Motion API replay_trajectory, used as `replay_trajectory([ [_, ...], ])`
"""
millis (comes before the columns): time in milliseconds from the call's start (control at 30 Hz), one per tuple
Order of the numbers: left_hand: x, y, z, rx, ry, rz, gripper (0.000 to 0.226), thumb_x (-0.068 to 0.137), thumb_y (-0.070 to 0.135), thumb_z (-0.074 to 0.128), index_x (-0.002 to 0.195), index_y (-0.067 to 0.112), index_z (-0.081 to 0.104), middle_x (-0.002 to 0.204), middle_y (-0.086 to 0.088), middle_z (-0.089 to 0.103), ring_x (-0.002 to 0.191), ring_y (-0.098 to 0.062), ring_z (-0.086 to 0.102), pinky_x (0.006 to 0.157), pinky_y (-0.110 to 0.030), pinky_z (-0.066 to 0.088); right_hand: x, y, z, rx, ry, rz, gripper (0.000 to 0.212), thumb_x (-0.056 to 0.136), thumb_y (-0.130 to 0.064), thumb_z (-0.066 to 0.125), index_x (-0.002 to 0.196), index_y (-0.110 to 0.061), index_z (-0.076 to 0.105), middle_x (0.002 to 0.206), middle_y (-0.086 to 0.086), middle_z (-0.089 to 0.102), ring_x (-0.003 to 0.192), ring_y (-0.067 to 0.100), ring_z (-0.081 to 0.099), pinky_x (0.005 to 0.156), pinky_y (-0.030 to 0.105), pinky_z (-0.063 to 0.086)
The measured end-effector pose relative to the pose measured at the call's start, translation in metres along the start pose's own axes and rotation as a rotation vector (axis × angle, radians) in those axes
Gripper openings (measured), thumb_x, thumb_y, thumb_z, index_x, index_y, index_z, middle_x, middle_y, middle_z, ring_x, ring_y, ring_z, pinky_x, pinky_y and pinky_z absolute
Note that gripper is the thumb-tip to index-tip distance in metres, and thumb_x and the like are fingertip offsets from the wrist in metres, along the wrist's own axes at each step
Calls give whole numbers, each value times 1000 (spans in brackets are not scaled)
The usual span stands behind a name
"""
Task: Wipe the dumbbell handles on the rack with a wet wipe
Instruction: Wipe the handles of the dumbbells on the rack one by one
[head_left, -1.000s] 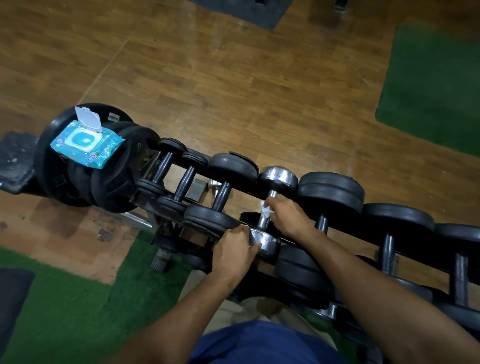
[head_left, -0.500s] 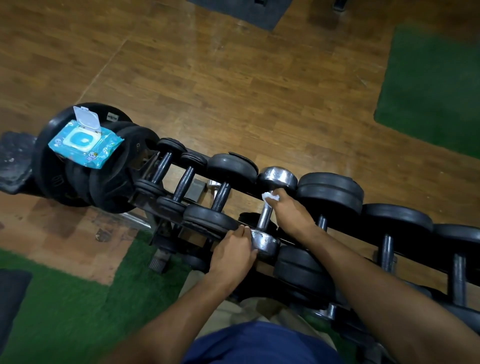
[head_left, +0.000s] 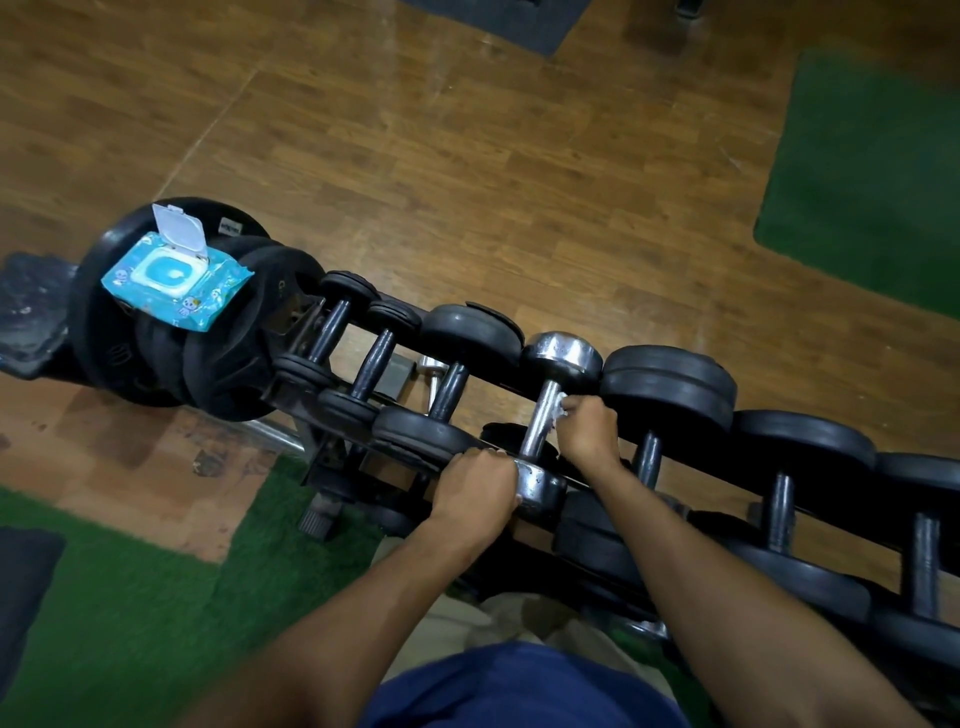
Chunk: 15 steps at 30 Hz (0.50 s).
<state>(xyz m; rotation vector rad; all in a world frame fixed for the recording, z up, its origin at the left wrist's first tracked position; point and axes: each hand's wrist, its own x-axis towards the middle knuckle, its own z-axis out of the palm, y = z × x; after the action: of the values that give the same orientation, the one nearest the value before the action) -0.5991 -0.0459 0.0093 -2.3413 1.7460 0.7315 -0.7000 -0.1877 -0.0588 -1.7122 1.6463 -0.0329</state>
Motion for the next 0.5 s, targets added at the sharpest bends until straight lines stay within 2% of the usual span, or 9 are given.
replay_trajectory([
  [67, 1, 0, -3, 20, -6, -2, 33, 94, 38, 69, 111, 10, 68, 111, -10, 71, 106, -29, 65, 87, -37, 49, 7, -3, -3, 55, 37, 43, 38, 91, -3, 54, 121, -16, 73, 121, 9, 71, 112, 31, 65, 92, 30, 51],
  [133, 1, 0, -3, 17, -7, -10, 34, 94, 39, 70, 112, 10, 67, 112, -11, 71, 107, -30, 64, 86, -37, 49, 11, -6, -3, 124, 51, 77, 44, 91, -2, 51, 129, -15, 68, 129, 8, 67, 115, 29, 64, 95, 29, 50],
  [233, 0, 0, -3, 1, -3, -23, 34, 93, 39, 70, 113, 11, 67, 112, -10, 71, 107, -29, 64, 84, -37, 49, 15, 2, 4, 221, -13, 151, 40, 92, -1, 49, 123, -14, 71, 124, 6, 68, 106, 27, 66, 84, 30, 53],
  [300, -1, 0, -3, -6, -1, -24, 33, 93, 40, 70, 111, 12, 68, 110, -9, 71, 105, -29, 64, 82, -37, 50, 19, 12, 8, 330, -92, 223, 29, 91, -2, 52, 100, -16, 76, 117, 12, 70, 95, 28, 68, 78, 38, 59],
  [333, -1, 0, -4, -10, -5, -26, 33, 93, 40, 70, 110, 12, 68, 110, -10, 71, 105, -29, 65, 82, -37, 50, 21, 16, 9, 410, -119, 263, 27, 91, -1, 53, 88, -16, 75, 113, 17, 70, 89, 30, 69, 70, 41, 61],
  [367, -1, 0, -4, -15, -7, -29, 33, 93, 40, 70, 111, 11, 68, 109, -10, 71, 104, -29, 65, 81, -36, 50, 23, 18, 8, 481, -121, 294, 29, 92, 1, 53, 81, -16, 73, 109, 20, 70, 84, 31, 69, 61, 37, 60],
  [433, -2, 0, -5, -21, -10, -36, 34, 93, 40, 71, 112, 11, 68, 110, -11, 71, 104, -29, 65, 81, -36, 50, 27, 18, 7, 519, -90, 309, 30, 93, 2, 51, 83, -17, 73, 105, 14, 69, 84, 28, 70, 56, 31, 58],
  [500, -2, 1, -6, -27, -17, -45, 35, 93, 40, 71, 113, 12, 68, 110, -10, 71, 104, -29, 65, 80, -37, 50, 30, 14, 7, 411, -53, 247, 28, 91, -2, 53, 96, -19, 75, 108, 6, 70, 87, 23, 71, 69, 36, 63],
])
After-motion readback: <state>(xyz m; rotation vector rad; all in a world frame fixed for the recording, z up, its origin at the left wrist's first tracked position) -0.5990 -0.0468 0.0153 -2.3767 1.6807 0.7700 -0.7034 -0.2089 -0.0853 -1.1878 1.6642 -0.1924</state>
